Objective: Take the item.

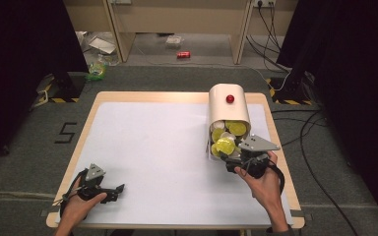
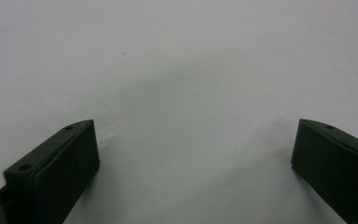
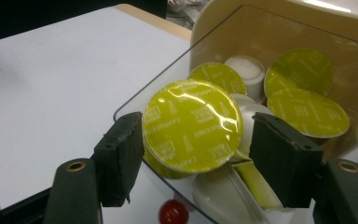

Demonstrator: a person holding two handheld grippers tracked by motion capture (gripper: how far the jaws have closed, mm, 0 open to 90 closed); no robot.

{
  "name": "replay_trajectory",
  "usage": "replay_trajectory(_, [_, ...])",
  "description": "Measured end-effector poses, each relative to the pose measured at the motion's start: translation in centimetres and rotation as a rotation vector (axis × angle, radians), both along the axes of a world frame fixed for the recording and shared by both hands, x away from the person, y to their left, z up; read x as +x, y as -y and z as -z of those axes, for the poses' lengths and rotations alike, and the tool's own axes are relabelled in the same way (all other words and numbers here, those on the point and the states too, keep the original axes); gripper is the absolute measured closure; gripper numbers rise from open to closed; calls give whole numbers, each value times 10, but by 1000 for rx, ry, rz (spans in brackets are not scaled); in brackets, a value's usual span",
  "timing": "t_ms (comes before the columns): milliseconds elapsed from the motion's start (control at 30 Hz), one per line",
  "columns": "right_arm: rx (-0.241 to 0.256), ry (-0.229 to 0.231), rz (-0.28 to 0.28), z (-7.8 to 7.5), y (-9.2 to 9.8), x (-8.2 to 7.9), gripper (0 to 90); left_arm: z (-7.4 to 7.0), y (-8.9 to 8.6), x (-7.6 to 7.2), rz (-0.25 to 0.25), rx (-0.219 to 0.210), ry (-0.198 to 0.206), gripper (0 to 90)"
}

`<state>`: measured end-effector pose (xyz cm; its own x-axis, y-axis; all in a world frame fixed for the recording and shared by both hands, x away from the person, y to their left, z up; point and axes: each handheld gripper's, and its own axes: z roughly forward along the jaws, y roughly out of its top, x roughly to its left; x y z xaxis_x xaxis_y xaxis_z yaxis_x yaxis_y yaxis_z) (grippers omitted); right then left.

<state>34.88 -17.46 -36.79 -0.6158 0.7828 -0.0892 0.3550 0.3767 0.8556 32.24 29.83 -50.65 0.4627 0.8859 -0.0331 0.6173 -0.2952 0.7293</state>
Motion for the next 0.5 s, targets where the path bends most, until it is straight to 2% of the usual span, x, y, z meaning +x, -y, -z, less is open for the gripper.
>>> replay_trajectory(300, [20,-3,27,3,-4,7,305,0,0,0,0,0,0,0])
replay_trajectory(500, [27,-11,25,5,-8,13,291,0,0,0,0,0,0,0])
